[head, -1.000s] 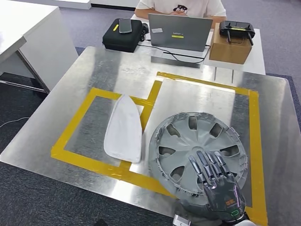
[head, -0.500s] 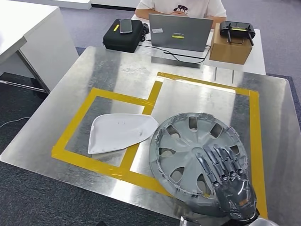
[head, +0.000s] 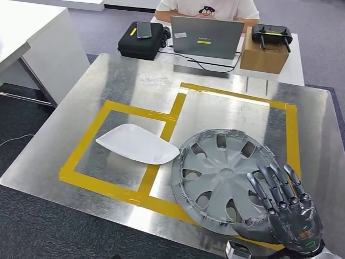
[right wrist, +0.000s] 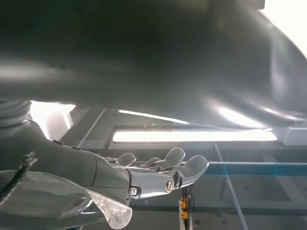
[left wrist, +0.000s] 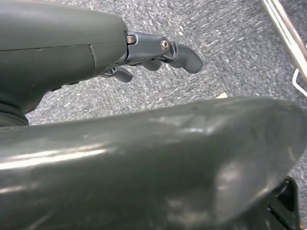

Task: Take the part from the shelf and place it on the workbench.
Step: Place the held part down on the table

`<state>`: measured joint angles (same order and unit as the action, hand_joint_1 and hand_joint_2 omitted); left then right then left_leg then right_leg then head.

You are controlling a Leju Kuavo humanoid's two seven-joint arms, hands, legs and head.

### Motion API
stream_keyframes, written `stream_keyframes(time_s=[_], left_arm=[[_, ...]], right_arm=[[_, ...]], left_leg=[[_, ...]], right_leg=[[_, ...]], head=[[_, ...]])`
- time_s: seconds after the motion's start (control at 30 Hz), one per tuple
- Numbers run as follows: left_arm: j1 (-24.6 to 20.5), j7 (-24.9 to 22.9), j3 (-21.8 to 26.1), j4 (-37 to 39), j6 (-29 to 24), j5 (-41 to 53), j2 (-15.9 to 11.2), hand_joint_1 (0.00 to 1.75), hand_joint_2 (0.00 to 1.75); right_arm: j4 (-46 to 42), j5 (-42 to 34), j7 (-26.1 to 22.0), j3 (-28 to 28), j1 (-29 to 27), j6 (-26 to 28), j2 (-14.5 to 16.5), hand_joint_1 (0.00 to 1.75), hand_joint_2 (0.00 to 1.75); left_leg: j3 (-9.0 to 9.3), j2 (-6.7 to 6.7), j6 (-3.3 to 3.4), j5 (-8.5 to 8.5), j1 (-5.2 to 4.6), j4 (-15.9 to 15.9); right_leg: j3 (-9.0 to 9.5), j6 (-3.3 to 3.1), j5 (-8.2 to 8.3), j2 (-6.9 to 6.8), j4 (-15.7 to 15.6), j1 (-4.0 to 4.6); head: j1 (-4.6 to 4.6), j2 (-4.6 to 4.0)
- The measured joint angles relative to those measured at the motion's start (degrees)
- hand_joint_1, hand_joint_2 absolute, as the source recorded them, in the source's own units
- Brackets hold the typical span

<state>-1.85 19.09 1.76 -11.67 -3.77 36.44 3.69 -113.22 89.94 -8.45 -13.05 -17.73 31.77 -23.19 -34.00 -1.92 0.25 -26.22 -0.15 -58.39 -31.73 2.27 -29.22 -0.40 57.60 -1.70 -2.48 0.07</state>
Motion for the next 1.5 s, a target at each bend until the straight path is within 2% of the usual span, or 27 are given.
stream_keyframes(time_s=[0.13,0.27,0.33,0.43,0.47,0.5,0.53,0.57,0.63,0.67,0.77,0.8,0.83,0.87,0.93,0.97,1.0,1.03,1.13,1.17,1.2,1.3,1.33,1.37,1.43,1.47,1.5], left_arm=[[0.1,-0.3,0.1,0.0,-0.2,0.1,-0.1,0.0,0.0],[0.1,-0.4,0.3,0.0,-0.2,0.1,-0.2,0.0,0.0],[0.0,-0.4,0.3,0.0,-0.2,0.1,-0.2,0.0,0.0],[0.0,-0.4,0.4,0.0,-0.2,0.1,-0.1,0.0,0.0],[0.0,-0.4,0.4,0.0,-0.2,0.2,-0.1,0.0,0.0],[0.0,-0.4,0.4,0.0,-0.2,0.2,-0.1,0.0,0.0],[0.0,-0.4,0.4,0.0,-0.2,0.3,-0.1,0.0,0.0],[0.1,-0.4,0.4,0.0,-0.2,0.3,-0.1,0.0,0.0],[0.0,-0.4,0.4,0.0,-0.2,0.5,-0.1,0.0,0.0],[0.0,-0.4,0.4,0.0,-0.3,0.6,0.0,0.0,0.0],[0.0,-0.5,0.4,0.0,-0.5,0.9,0.0,0.0,0.0],[0.1,-0.6,0.4,0.0,-0.5,0.9,-0.1,0.0,0.0],[0.1,-0.6,0.5,0.1,-0.5,1.0,-0.1,0.0,0.0],[0.2,-0.6,0.5,0.1,-0.5,1.0,-0.1,0.0,0.0],[0.3,-0.6,0.5,0.1,-0.5,1.0,-0.1,0.0,0.0],[0.3,-0.6,0.5,0.1,-0.5,1.0,-0.1,0.0,0.0],[0.3,-0.6,0.5,0.1,-0.5,1.0,-0.1,0.0,0.0],[0.3,-0.6,0.5,0.1,-0.5,1.0,-0.1,0.0,0.0],[0.2,-0.6,0.8,0.1,-0.5,1.1,-0.3,0.0,0.0],[0.1,-0.6,0.9,0.1,-0.6,1.1,-0.3,0.0,0.0],[0.1,-0.6,1.0,0.1,-0.6,1.2,-0.3,0.0,0.0],[0.1,-0.6,1.1,0.1,-0.7,1.5,-0.2,0.0,0.0],[0.0,-0.6,1.2,0.1,-0.7,1.6,-0.2,0.0,0.0],[0.0,-0.6,1.2,0.1,-0.8,1.7,-0.2,0.0,0.0],[0.0,-0.6,1.2,0.1,-0.8,2.0,-0.2,0.0,0.0],[0.0,-0.6,1.2,0.1,-0.8,2.2,-0.1,0.0,0.0],[0.0,-0.7,1.2,0.1,-0.8,2.3,-0.1,0.0,0.0]], right_arm=[[0.0,0.0,-8.8,5.1,-2.6,2.1,6.0,0.0,0.0],[0.0,0.0,-11.3,8.6,-3.8,2.8,9.9,0.0,0.0],[0.0,0.0,-11.5,9.6,-4.2,2.9,10.9,0.0,0.0],[0.1,-0.1,-12.7,10.8,-4.7,3.1,12.3,0.0,0.0],[0.2,0.0,-13.8,11.3,-4.9,3.1,12.9,0.0,0.0],[0.2,0.0,-14.9,11.9,-5.2,3.2,13.6,0.0,0.0],[0.3,0.0,-16.0,12.4,-5.4,3.2,14.3,0.0,0.0],[0.3,0.0,-17.0,12.9,-5.5,3.3,15.0,0.0,0.0],[0.3,0.0,-18.7,14.0,-5.5,3.6,16.4,0.0,0.0],[0.3,0.0,-19.4,14.5,-5.6,3.8,17.1,0.0,0.0],[0.4,0.0,-20.6,15.8,-5.9,4.0,19.0,0.0,0.0],[0.4,0.0,-20.7,16.0,-5.9,4.0,19.5,0.0,0.0],[0.4,0.0,-20.9,16.3,-6.0,3.9,20.0,0.0,0.0],[0.4,0.0,-20.9,16.5,-6.0,3.9,20.4,0.0,0.0],[0.5,0.0,-21.0,16.8,-6.1,3.9,20.9,0.0,0.0],[0.5,0.0,-21.0,16.9,-6.2,3.9,21.1,0.0,0.0],[0.6,0.0,-21.0,16.9,-6.2,3.9,21.4,0.0,0.0],[0.6,0.0,-21.0,17.0,-6.2,3.9,21.5,0.0,0.0],[0.6,0.0,-20.3,17.2,-6.3,3.6,21.7,0.0,0.0],[0.6,0.0,-19.8,17.2,-6.3,3.3,21.7,0.0,0.0],[0.6,0.0,-19.3,17.2,-6.3,3.0,21.7,0.0,0.0],[0.6,0.0,-17.3,17.2,-6.3,2.1,21.5,0.0,0.0],[0.6,0.0,-16.6,17.2,-6.3,1.8,21.3,0.0,0.0],[0.6,0.0,-15.7,17.1,-6.3,1.4,20.9,0.0,0.0],[0.6,0.0,-13.5,16.8,-6.2,0.6,19.8,0.0,0.0],[0.6,0.0,-12.1,16.6,-6.0,0.1,19.2,0.0,0.0],[0.6,0.0,-10.7,16.2,-5.9,-0.4,18.4,0.0,0.0]], left_leg=[[-0.14,0.0,0.48,-0.3,-0.13,-0.4],[0.05,-0.07,1.29,-0.15,-0.12,0.1],[0.6,-0.23,1.93,0.57,0.18,1.3],[0.53,-0.35,2.35,1.2,0.17,1.7],[0.38,-0.35,2.34,1.26,0.09,1.7],[0.22,-0.35,2.31,1.33,0.04,1.7],[0.09,-0.35,2.22,1.41,0.03,1.6],[-0.04,-0.35,2.09,1.49,0.05,1.5],[-0.26,-0.34,1.58,1.67,-0.05,1.2],[-0.34,-0.33,1.25,1.81,-0.11,1.0],[-0.56,-0.33,0.14,2.15,0.0,0.6],[-0.8,-0.09,-0.24,1.38,0.1,0.1],[-1.24,0.28,-0.6,-0.37,0.19,-1.2],[-1.97,0.72,-0.9,-2.97,0.3,-3.8],[-3.59,1.24,-1.27,-8.52,0.44,-10.9],[-3.87,1.3,-1.31,-9.99,0.47,-13.7],[-3.29,1.32,-1.23,-10.23,0.48,-14.7],[-1.73,1.35,-1.05,-9.44,0.47,-13.5],[6.51,1.93,0.1,-5.98,0.24,-1.4],[8.29,2.19,0.35,-5.52,0.08,1.6],[9.05,2.41,0.53,-5.46,-0.12,3.1],[8.11,2.14,1.21,-4.03,-0.36,3.7],[7.44,1.94,1.63,-3.25,-0.28,3.9],[6.62,1.71,2.0,-2.39,-0.18,4.2],[4.89,1.39,2.49,-0.92,-0.28,4.3],[4.01,1.24,2.57,-0.25,-0.38,4.2],[3.09,1.1,2.56,0.37,-0.46,4.0]], right_leg=[[0.09,0.36,-0.05,-0.01,0.0,-0.12],[0.33,1.17,-0.03,0.04,-0.4,-0.2],[-0.6,1.39,-1.97,0.18,1.7,-0.11],[-4.88,1.49,-7.72,0.33,11.6,-0.05],[-5.66,1.56,-8.44,0.32,13.8,-0.05],[-5.44,1.58,-8.04,0.3,14.0,-0.05],[-4.08,1.59,-6.61,0.24,11.9,-0.06],[-1.75,1.59,-4.71,0.07,8.1,-0.09],[2.42,1.21,-2.2,-0.39,1.1,0.1],[3.28,0.92,-1.73,-0.52,-0.7,0.23],[2.58,-0.38,-1.38,-0.16,-1.1,0.43],[2.27,-0.97,-1.12,-0.07,-1.1,0.39],[1.91,-1.51,-0.71,-0.05,-1.2,0.31],[1.55,-1.95,-0.22,-0.01,-1.2,0.27],[0.62,-2.32,0.79,0.21,-1.1,0.4],[0.06,-2.33,1.31,0.34,-1.0,0.5],[-0.62,-2.29,1.8,0.49,-0.9,0.6],[-1.27,-2.22,2.24,0.63,-0.8,0.69],[-2.6,-1.79,3.41,1.01,-0.6,0.89],[-2.79,-1.5,3.82,1.08,-0.6,0.88],[-2.92,-1.11,4.24,1.1,-0.7,0.79],[-3.38,0.12,5.09,1.18,-1.1,0.51],[-3.91,0.41,3.99,1.13,-0.5,0.53],[-4.77,0.65,1.79,1.04,1.1,0.57],[-6.68,1.06,-4.24,0.83,7.6,0.61],[-7.26,1.25,-6.21,0.81,11.2,0.6],[-7.15,1.39,-6.77,0.8,13.7,0.6]], head=[[0.01,0.0],[0.0,0.0],[-0.08,0.0],[-0.14,0.0],[-0.12,0.0],[-0.12,0.0],[-0.12,0.0],[-0.13,0.0],[-0.1,0.0],[-0.09,0.0],[0.0,0.0],[0.07,0.0],[0.12,0.0],[0.21,0.0],[0.35,0.0],[0.36,0.0],[0.37,0.0],[0.36,0.0],[0.32,0.0],[0.32,0.0],[0.35,0.0],[0.49,0.0],[0.42,0.0],[0.34,0.0],[0.16,0.0],[0.13,0.0],[0.13,0.0]])
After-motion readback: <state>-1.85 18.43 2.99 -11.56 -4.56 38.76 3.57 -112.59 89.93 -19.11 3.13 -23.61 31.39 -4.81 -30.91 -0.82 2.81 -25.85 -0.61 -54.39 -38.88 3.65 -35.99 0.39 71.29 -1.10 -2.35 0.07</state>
